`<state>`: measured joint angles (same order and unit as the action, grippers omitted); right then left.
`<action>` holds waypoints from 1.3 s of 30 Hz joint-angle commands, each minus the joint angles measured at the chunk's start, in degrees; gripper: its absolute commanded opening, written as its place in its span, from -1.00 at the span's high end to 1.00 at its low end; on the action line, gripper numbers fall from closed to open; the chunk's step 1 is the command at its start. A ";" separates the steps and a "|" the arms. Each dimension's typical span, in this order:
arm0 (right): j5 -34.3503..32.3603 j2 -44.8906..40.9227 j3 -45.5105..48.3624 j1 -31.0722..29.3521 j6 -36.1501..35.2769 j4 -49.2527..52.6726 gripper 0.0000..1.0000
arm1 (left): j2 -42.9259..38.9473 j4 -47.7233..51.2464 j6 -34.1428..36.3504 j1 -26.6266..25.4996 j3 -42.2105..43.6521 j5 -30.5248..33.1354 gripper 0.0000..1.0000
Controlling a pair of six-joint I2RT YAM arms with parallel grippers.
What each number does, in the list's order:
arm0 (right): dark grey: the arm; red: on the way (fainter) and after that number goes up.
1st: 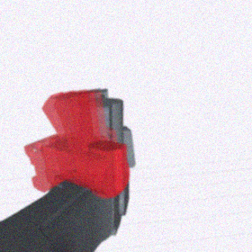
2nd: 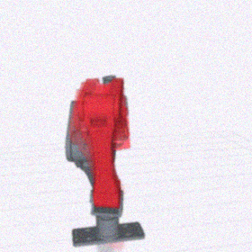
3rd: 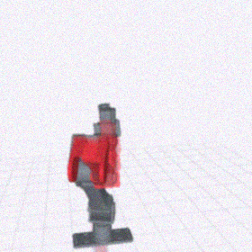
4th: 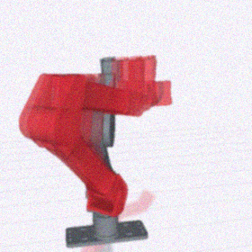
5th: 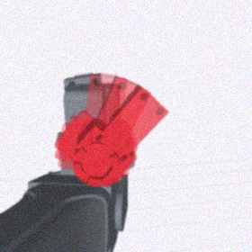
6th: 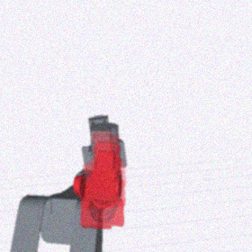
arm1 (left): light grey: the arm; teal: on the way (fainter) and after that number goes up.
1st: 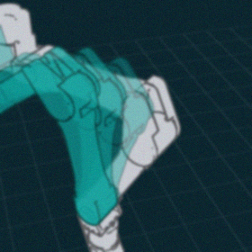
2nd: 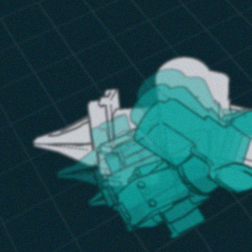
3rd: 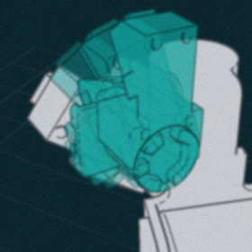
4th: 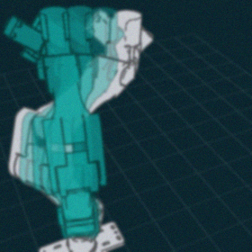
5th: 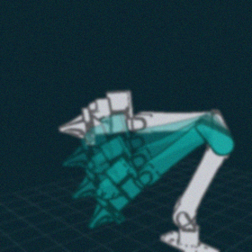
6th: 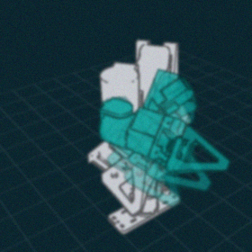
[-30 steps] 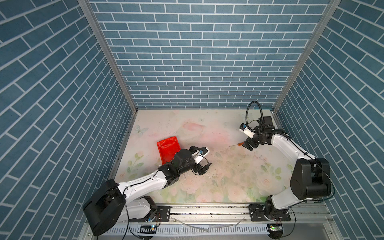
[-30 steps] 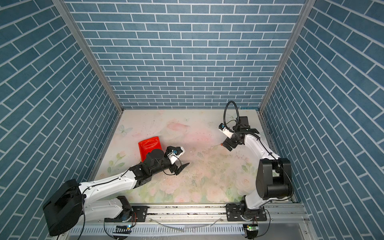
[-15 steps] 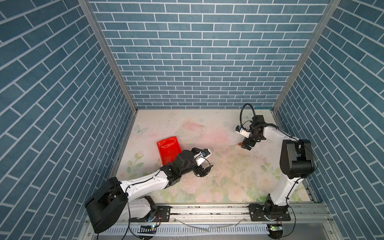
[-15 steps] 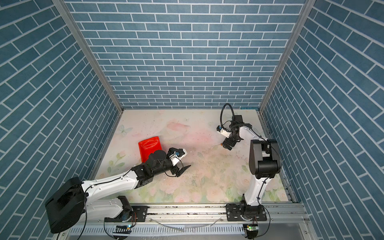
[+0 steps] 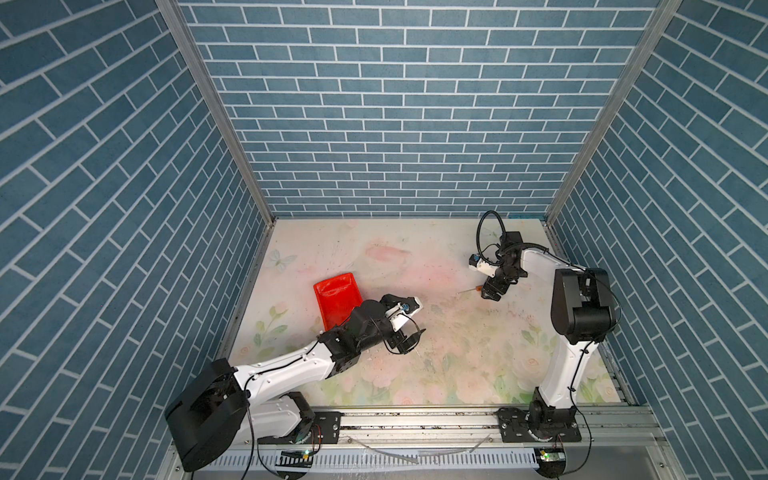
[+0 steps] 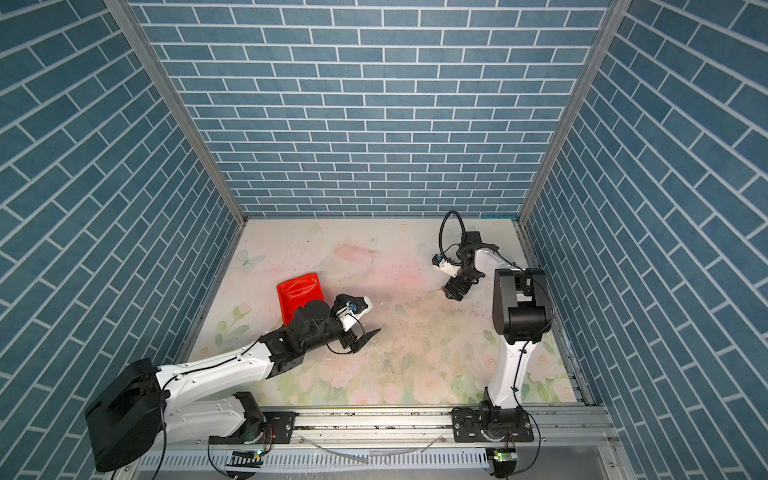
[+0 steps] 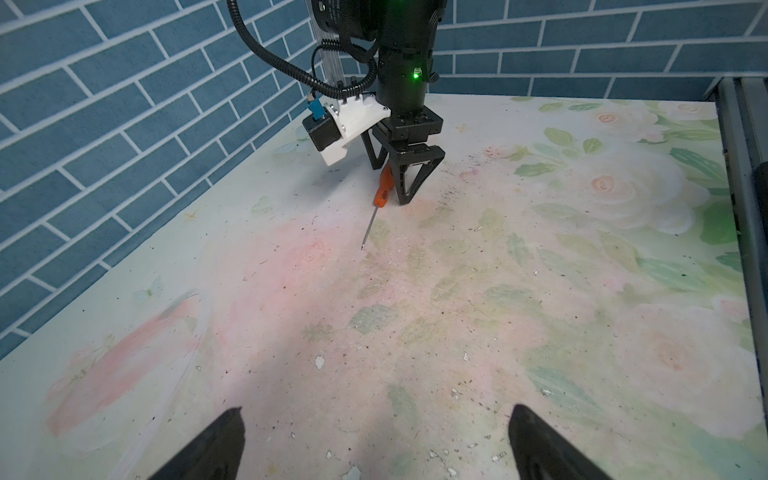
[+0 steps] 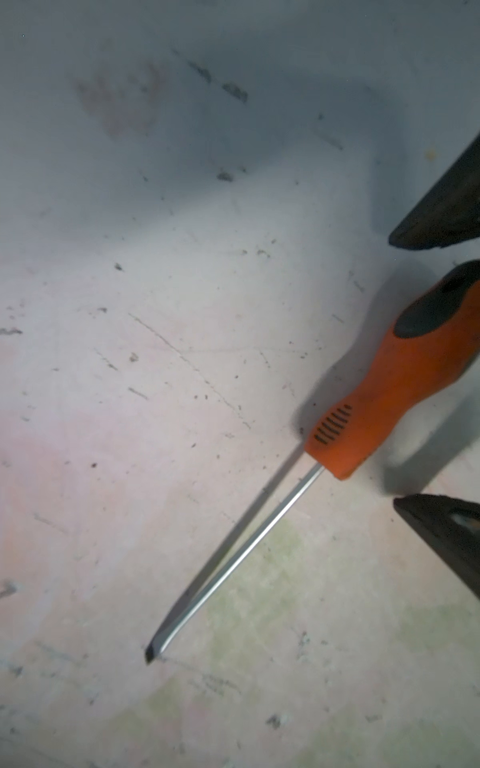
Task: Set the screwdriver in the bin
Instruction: 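Grasp the orange-handled screwdriver with the right gripper while the left arm reaches forward, then lift the screwdriver upright with the right gripper toward the waiting left gripper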
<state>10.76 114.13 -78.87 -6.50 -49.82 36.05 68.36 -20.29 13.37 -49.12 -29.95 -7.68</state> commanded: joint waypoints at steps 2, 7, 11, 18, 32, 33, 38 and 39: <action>1.54 0.81 -2.29 0.41 -0.27 2.46 -0.65 | -1.30 0.03 0.26 -0.36 1.10 1.59 -0.99; 0.77 0.57 -1.33 0.43 0.24 1.92 -0.38 | -0.91 -1.26 0.25 -0.36 1.66 1.97 -0.99; 0.90 0.27 -0.89 0.36 1.33 1.30 -0.15 | -0.53 -1.08 0.60 -0.36 1.04 1.93 -0.99; 0.84 -0.74 1.15 0.36 1.92 0.51 0.27 | -0.46 -1.15 0.79 -0.35 0.67 2.10 -0.99; 1.36 -4.18 6.56 0.35 4.69 -2.95 1.00 | -0.76 -4.77 -1.16 -0.36 2.21 4.21 -0.99; 1.44 -4.69 6.94 0.43 5.05 -3.61 1.00 | -0.63 -5.17 -1.61 -0.36 2.27 4.46 -0.99; 2.99 -8.46 8.31 0.40 7.70 -6.03 1.00 | -0.17 -4.64 -6.60 -0.27 -0.01 8.67 -0.99; 3.48 -9.40 8.69 0.36 8.33 -6.63 1.00 | 0.09 -5.11 -7.58 -0.27 -0.42 9.28 -0.99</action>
<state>11.64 108.73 -71.92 -6.22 -43.68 31.20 67.90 -23.97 9.50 -49.17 -28.69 -1.45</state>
